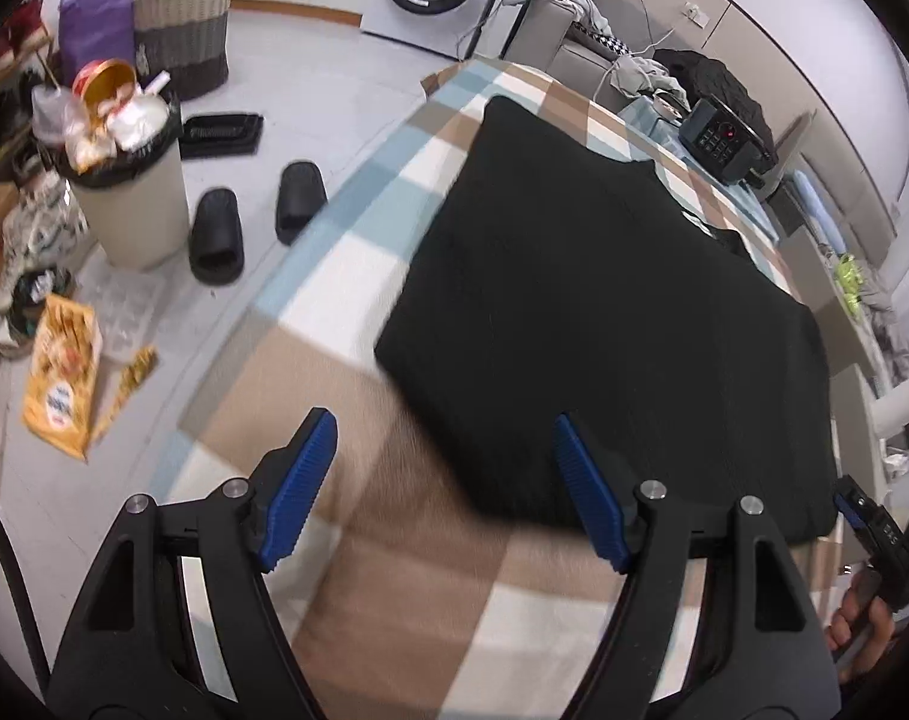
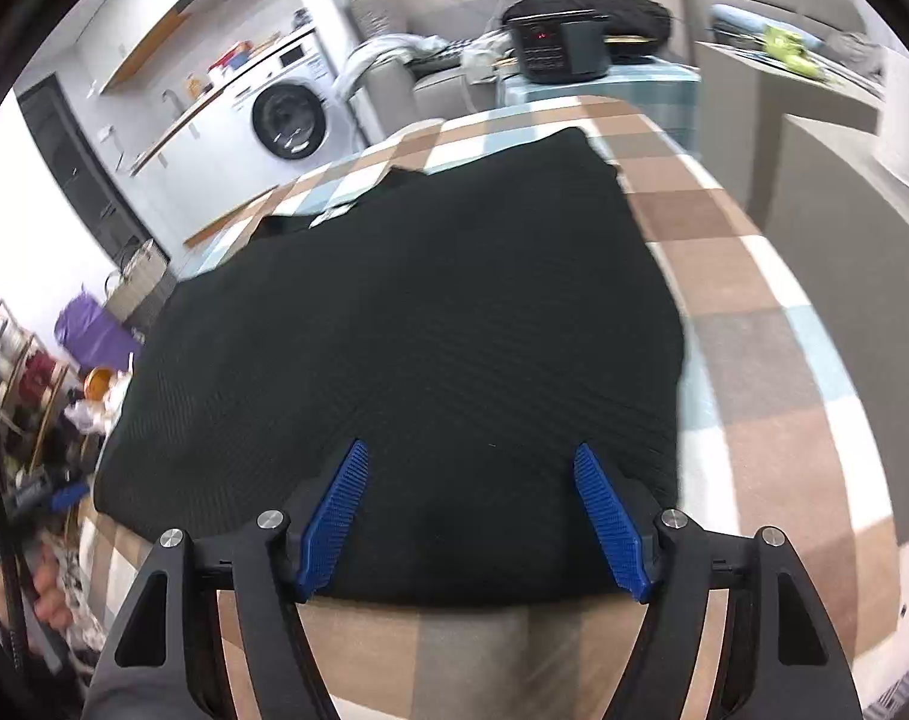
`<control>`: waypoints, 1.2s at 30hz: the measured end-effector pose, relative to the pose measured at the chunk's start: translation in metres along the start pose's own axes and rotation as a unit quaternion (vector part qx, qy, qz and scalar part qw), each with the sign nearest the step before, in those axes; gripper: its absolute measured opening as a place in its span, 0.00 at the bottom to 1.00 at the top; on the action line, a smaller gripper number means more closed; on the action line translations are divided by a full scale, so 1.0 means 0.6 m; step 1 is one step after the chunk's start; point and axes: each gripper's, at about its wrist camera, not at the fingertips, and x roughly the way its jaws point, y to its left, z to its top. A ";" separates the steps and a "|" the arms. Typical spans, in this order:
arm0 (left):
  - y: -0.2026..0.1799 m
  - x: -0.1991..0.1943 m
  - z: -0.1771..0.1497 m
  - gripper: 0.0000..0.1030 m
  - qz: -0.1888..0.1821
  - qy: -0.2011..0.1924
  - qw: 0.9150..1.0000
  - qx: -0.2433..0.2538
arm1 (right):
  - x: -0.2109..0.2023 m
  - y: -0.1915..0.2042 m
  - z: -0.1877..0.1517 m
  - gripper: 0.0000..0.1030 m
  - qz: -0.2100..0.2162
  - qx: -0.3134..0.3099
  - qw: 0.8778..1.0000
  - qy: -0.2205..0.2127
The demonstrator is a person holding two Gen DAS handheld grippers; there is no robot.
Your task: Fold small clothes
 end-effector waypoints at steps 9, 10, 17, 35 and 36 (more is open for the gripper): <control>-0.019 0.007 -0.042 0.70 -0.068 0.025 0.997 -0.026 | -0.009 0.015 -0.018 0.71 0.020 0.018 1.000 0.000; -0.023 0.010 -0.042 0.70 -0.075 0.029 0.996 -0.029 | -0.008 0.019 -0.018 0.71 0.024 0.017 1.000 0.001; -0.053 0.028 -0.025 0.69 -0.041 -0.015 0.999 -0.031 | 0.011 0.065 -0.018 0.71 0.041 -0.016 0.999 0.015; -0.034 0.008 -0.002 0.12 -0.022 -0.075 0.996 -0.033 | 0.070 0.182 -0.009 0.71 0.074 -0.076 0.994 0.039; -0.031 0.010 -0.002 0.12 -0.026 -0.074 0.996 -0.038 | 0.075 0.186 -0.010 0.71 0.077 -0.077 0.993 0.041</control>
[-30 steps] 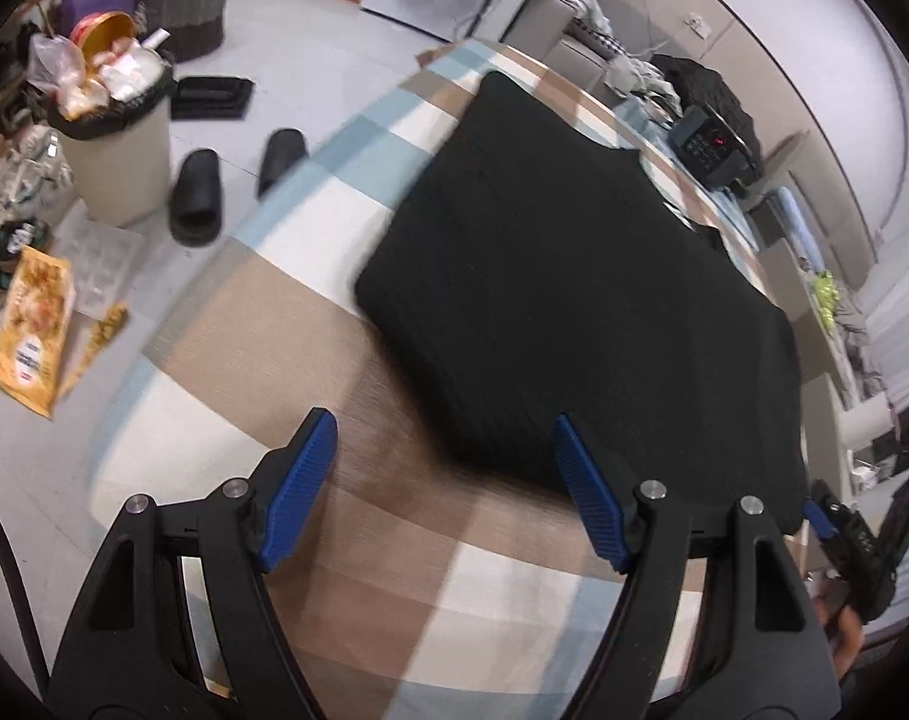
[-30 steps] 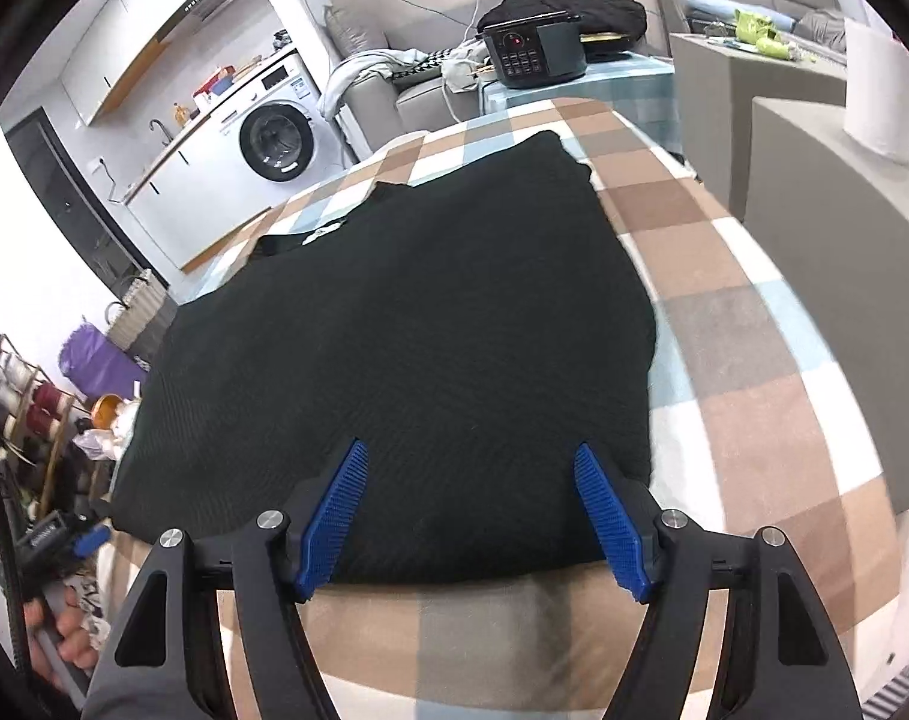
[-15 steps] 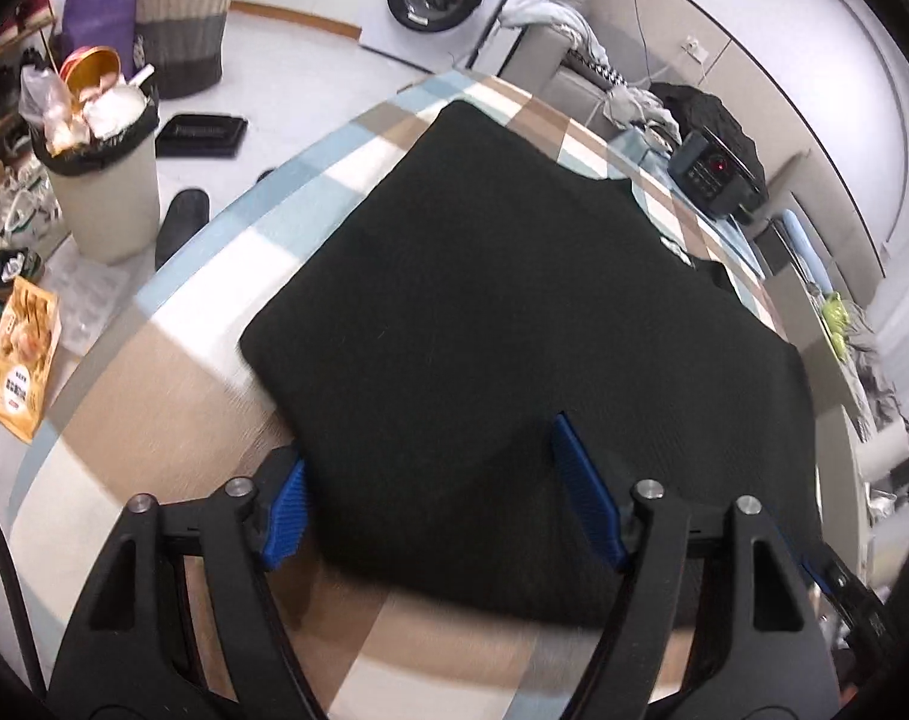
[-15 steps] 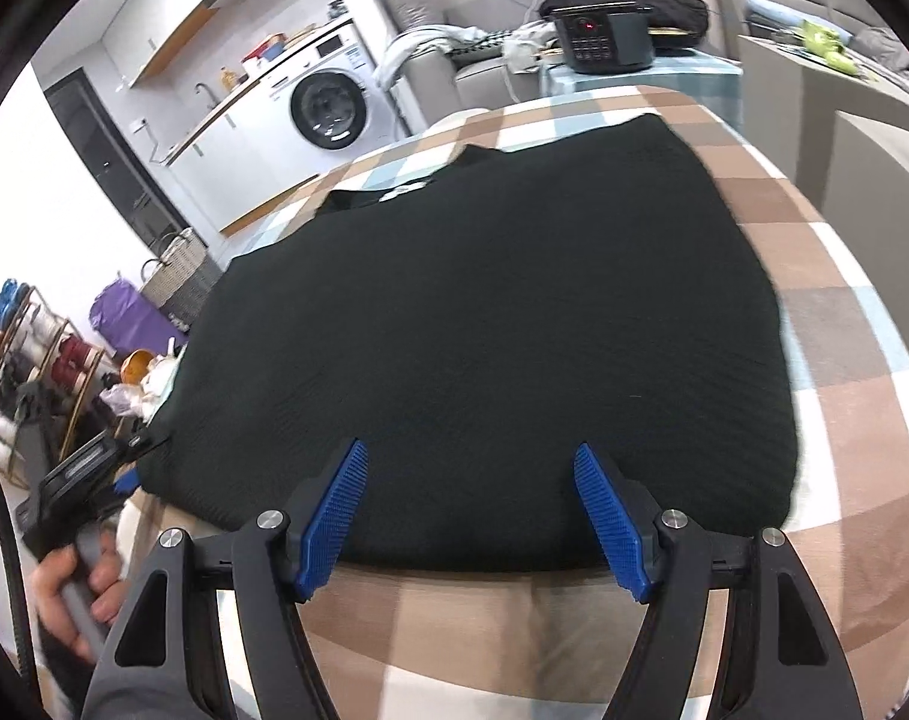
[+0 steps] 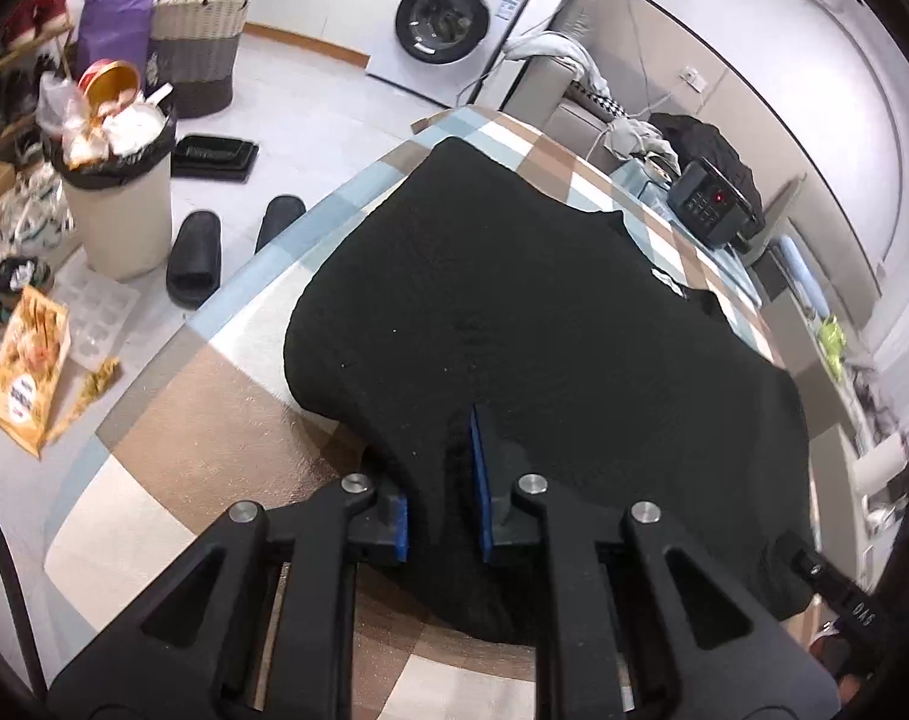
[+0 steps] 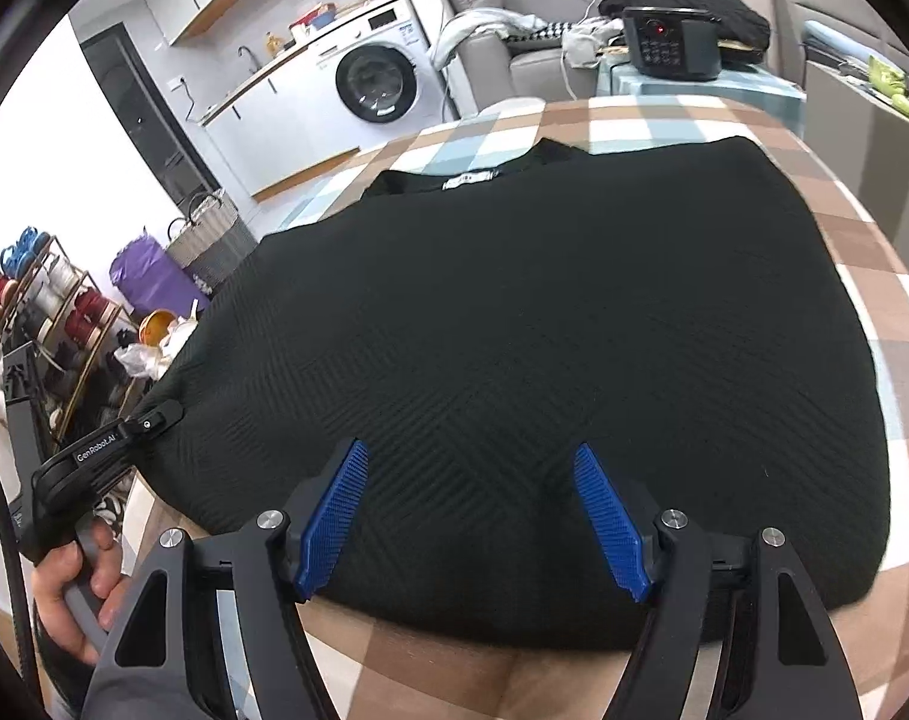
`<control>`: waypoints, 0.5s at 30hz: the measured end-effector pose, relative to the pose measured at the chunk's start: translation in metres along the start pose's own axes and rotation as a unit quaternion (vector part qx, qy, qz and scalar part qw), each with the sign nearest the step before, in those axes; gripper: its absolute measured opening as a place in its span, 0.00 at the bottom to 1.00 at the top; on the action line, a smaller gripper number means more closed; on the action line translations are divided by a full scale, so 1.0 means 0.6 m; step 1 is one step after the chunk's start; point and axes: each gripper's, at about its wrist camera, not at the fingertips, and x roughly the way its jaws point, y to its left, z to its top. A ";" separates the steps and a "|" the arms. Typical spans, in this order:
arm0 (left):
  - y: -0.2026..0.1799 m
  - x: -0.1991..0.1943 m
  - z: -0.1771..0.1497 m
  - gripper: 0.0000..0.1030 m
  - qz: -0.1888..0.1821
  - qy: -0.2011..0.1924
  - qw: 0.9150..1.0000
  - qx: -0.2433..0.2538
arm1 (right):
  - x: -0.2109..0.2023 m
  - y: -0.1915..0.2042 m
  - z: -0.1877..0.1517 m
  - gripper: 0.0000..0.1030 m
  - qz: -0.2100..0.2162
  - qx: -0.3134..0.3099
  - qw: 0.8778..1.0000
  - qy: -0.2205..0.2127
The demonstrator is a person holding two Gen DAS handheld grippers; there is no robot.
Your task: Fold small clothes
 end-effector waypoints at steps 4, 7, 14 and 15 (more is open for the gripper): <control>0.013 -0.007 -0.004 0.16 -0.013 0.003 1.000 -0.026 | 0.007 0.010 -0.002 0.71 0.003 -0.006 1.000 0.005; 0.024 -0.011 -0.008 0.28 -0.009 0.012 0.999 -0.033 | 0.003 0.011 -0.004 0.71 0.005 -0.007 1.000 0.003; 0.020 0.002 -0.017 0.43 -0.005 0.009 1.000 -0.018 | 0.005 0.000 -0.005 0.71 -0.001 0.000 1.000 0.011; 0.015 0.009 -0.018 0.43 -0.004 0.008 1.000 -0.014 | 0.004 0.002 -0.006 0.71 -0.001 -0.001 1.000 0.011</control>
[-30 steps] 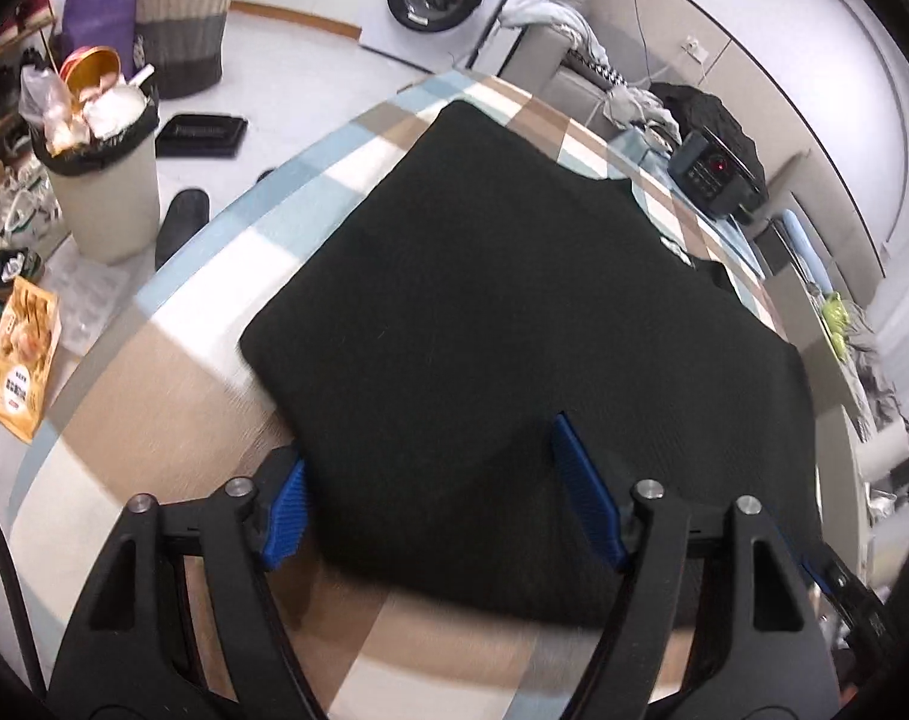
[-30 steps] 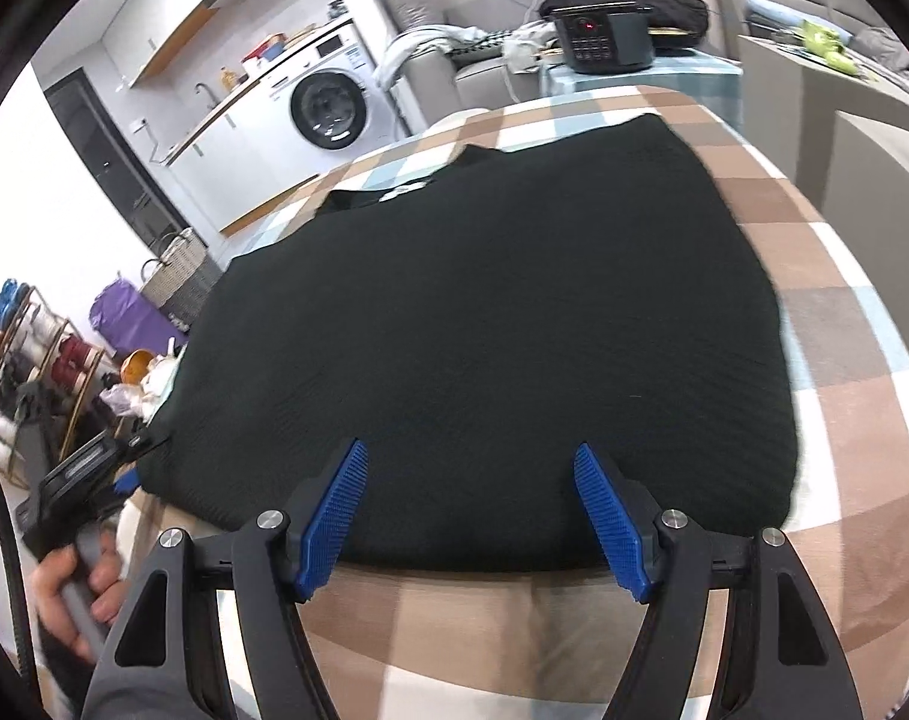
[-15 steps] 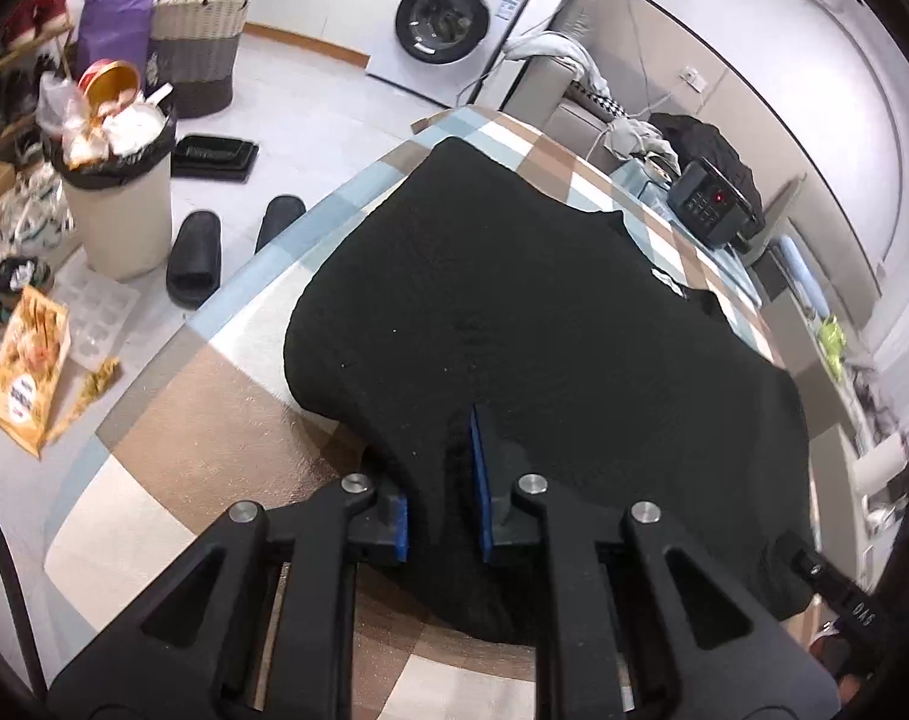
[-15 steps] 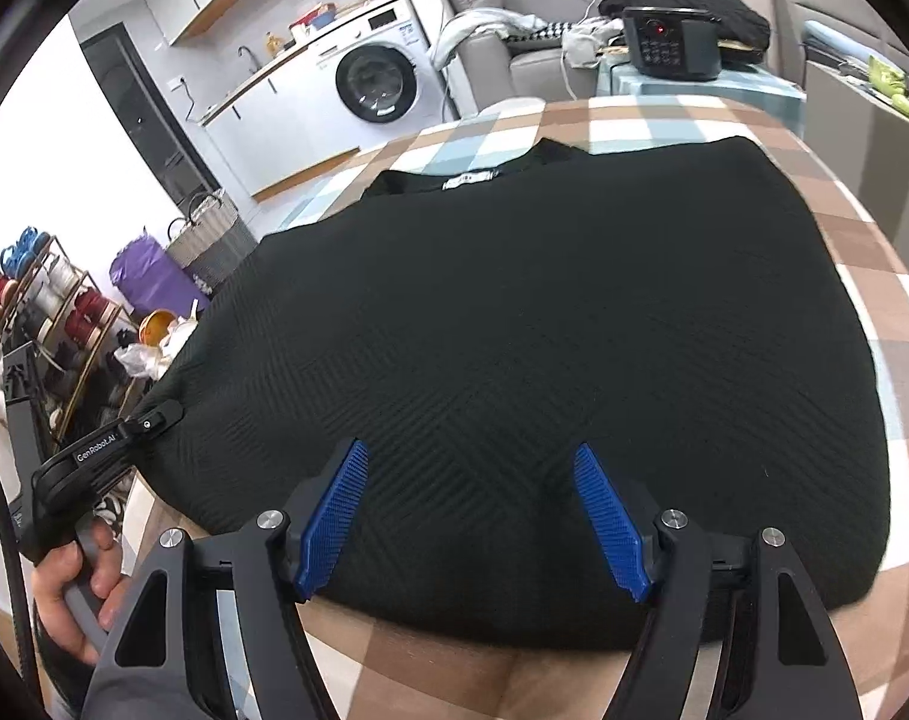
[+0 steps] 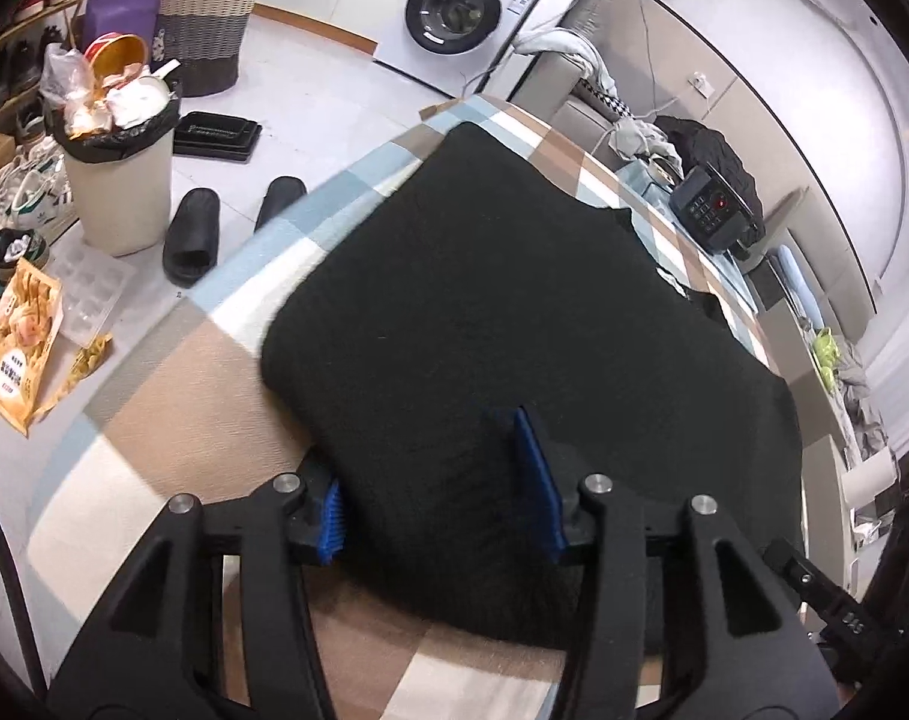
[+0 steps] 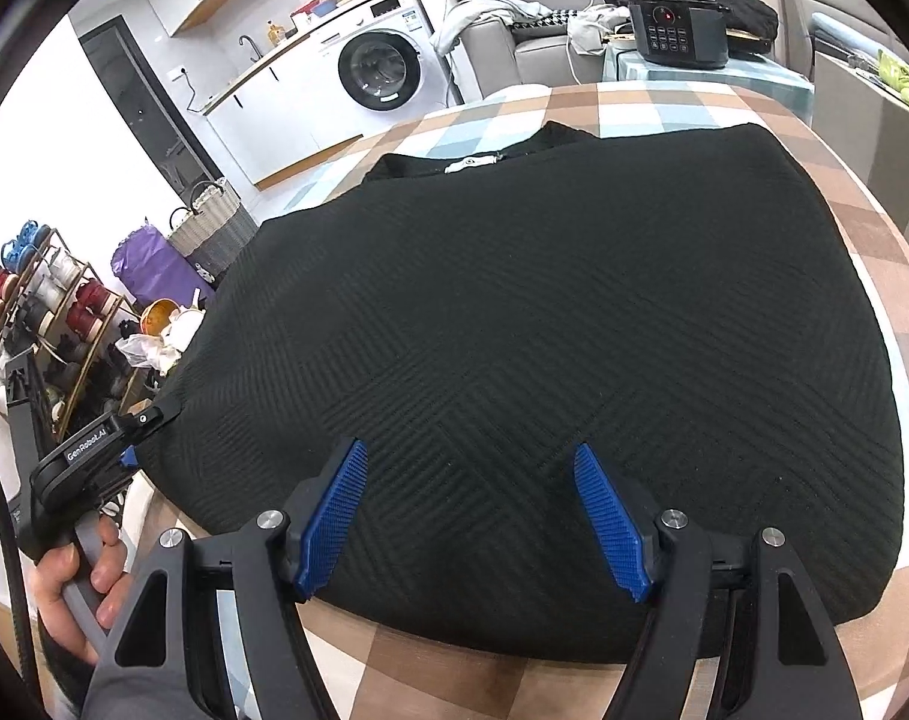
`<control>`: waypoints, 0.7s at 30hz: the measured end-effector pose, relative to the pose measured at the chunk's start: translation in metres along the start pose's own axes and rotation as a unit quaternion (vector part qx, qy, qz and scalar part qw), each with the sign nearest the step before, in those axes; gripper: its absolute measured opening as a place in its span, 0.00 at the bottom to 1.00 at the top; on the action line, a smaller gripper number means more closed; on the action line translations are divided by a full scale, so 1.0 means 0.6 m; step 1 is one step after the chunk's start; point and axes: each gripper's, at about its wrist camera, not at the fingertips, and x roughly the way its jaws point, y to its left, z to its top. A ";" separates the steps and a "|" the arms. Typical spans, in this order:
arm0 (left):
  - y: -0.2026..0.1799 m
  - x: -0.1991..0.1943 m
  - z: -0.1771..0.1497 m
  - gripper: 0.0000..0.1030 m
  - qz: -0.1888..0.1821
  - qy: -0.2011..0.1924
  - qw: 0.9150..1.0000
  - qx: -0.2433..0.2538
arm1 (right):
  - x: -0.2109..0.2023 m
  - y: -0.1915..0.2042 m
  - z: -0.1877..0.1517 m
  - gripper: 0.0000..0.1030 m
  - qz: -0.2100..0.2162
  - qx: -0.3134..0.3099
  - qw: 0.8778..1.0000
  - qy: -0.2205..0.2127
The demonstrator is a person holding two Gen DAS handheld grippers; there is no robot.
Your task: Fold small clothes
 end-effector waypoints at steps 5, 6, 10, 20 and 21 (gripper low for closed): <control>-0.033 0.022 0.001 0.14 0.019 -0.016 0.999 0.029 | -0.007 0.002 -0.004 0.71 -0.002 0.000 1.000 -0.003; -0.035 0.020 0.004 0.14 0.018 -0.020 0.999 0.025 | -0.007 0.001 -0.004 0.71 -0.005 0.001 1.000 -0.003; -0.037 0.007 0.017 0.13 0.010 -0.030 0.999 0.029 | -0.011 -0.009 -0.005 0.71 -0.010 0.009 1.000 -0.007; -0.216 -0.038 0.030 0.12 0.008 -0.108 0.973 0.203 | -0.042 -0.048 -0.008 0.71 -0.028 0.027 0.999 -0.014; -0.247 -0.039 0.027 0.12 -0.004 -0.112 0.968 0.224 | -0.048 -0.053 -0.009 0.71 -0.031 0.029 0.999 -0.017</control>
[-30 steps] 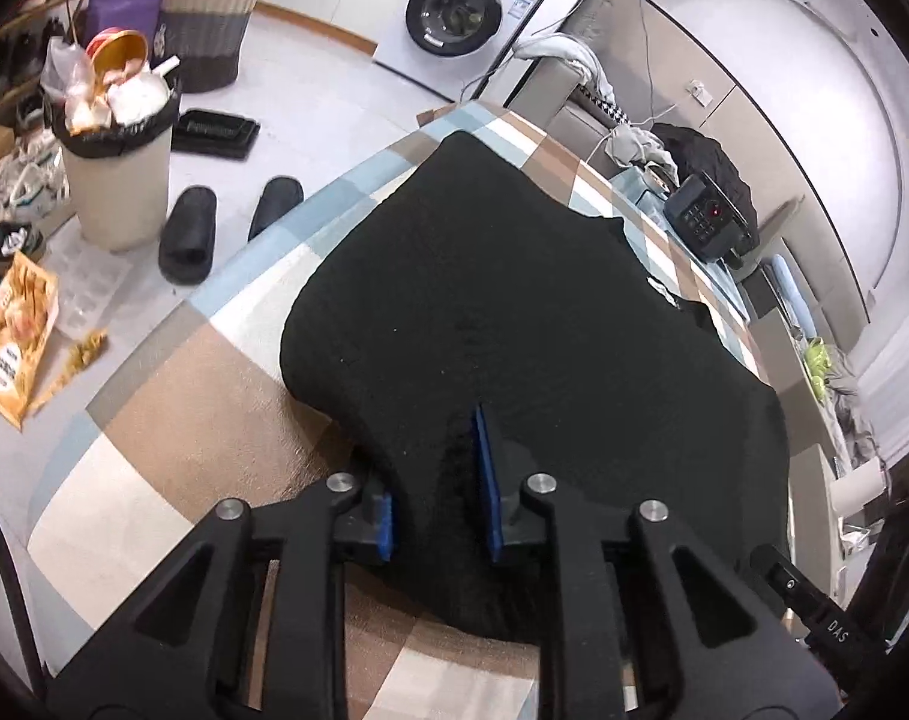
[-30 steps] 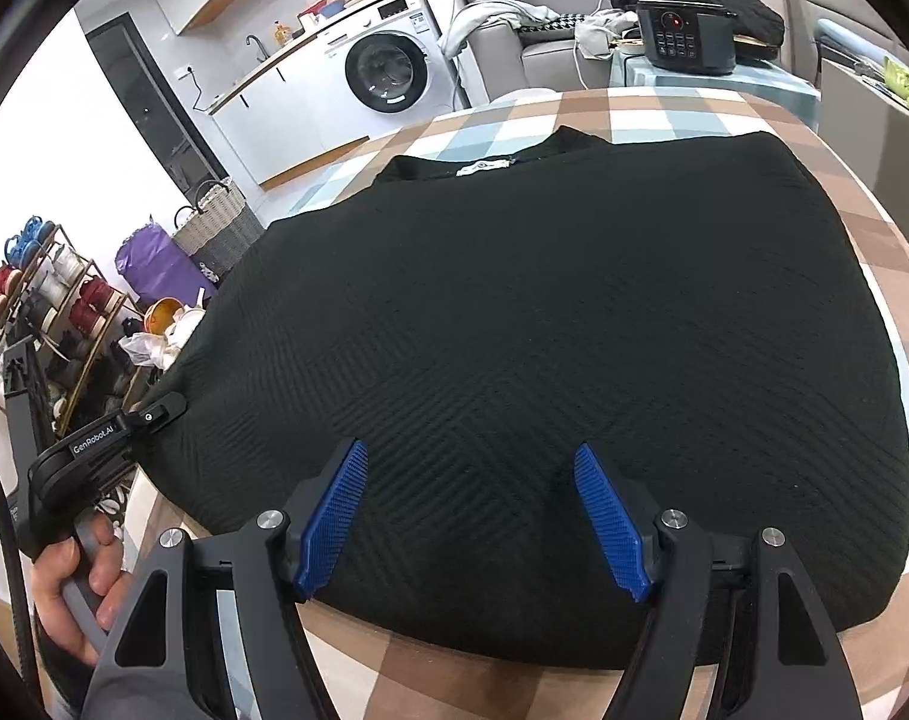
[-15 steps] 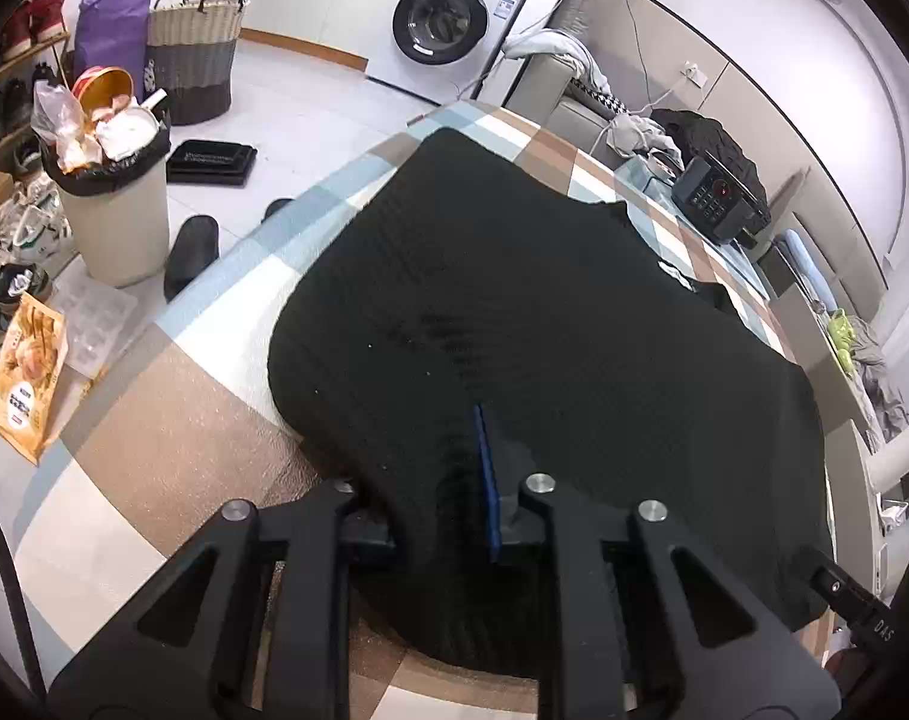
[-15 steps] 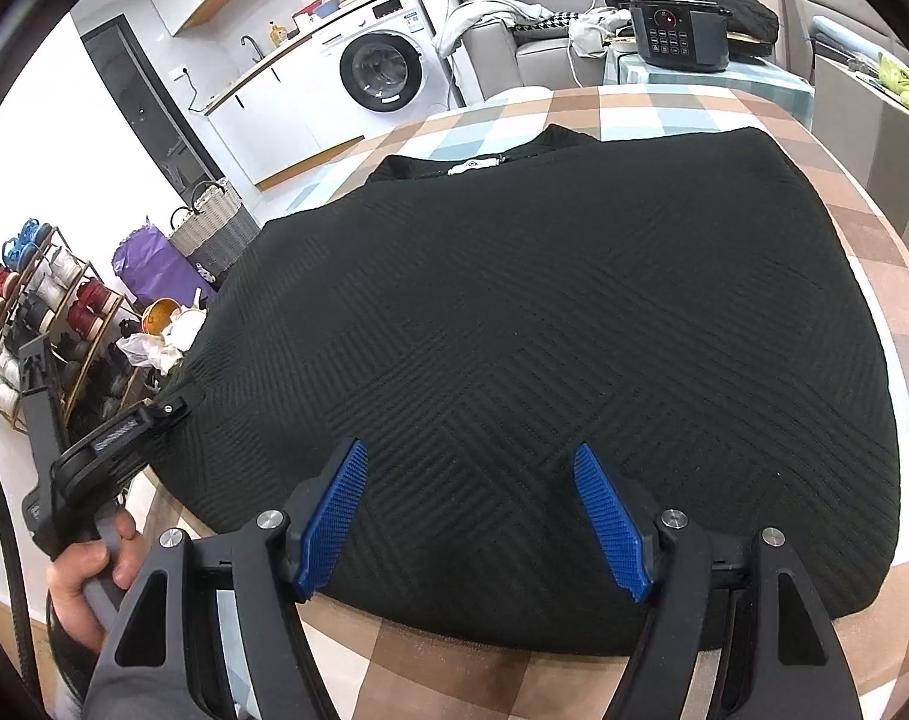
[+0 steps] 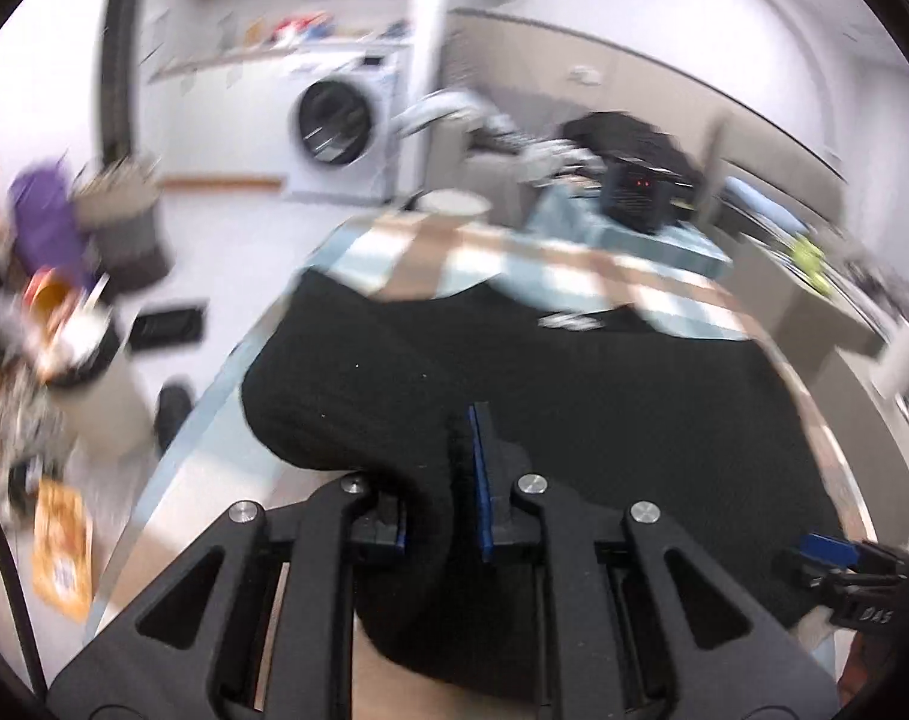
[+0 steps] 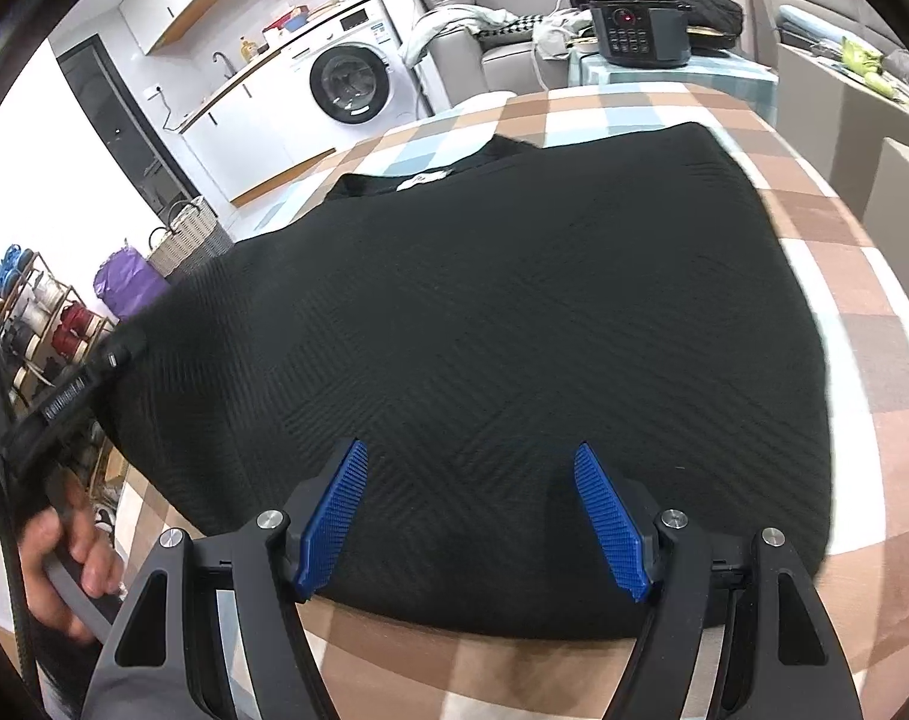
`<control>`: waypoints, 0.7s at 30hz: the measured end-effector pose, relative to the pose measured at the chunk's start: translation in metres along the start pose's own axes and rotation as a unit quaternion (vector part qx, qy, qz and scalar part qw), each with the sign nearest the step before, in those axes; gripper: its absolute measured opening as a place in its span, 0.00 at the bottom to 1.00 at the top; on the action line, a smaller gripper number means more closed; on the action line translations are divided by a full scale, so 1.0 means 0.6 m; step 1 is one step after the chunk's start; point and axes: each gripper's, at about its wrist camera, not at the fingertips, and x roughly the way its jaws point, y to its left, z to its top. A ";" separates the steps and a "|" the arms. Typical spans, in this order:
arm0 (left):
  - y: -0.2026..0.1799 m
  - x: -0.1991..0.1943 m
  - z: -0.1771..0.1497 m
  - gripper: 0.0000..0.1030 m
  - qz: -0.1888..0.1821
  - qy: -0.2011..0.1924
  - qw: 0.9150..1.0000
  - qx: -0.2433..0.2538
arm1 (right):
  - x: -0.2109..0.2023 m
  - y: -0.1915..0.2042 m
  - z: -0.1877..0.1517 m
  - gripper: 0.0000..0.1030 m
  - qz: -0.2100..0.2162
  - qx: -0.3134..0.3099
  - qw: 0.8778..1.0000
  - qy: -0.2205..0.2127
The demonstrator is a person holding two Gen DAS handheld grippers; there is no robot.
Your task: Fold small clothes
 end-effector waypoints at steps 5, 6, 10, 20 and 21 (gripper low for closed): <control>-0.175 0.009 0.022 0.10 -0.109 0.000 0.987 0.117 | -0.038 -0.044 -0.003 0.71 -0.021 0.033 0.999 -0.020; -0.209 0.012 0.013 0.10 -0.137 0.010 0.981 0.135 | -0.043 -0.051 -0.003 0.71 -0.026 0.037 0.999 -0.022; -0.294 0.032 -0.047 0.28 -0.241 0.096 0.946 0.194 | -0.065 -0.086 -0.014 0.71 -0.052 0.064 0.996 -0.030; -0.147 0.016 -0.052 0.68 -0.252 0.091 0.960 0.078 | -0.087 -0.132 -0.025 0.72 -0.052 0.101 0.993 -0.033; -0.125 0.022 -0.046 0.68 -0.239 0.092 0.965 0.064 | -0.089 -0.132 -0.023 0.72 -0.041 0.104 0.993 -0.037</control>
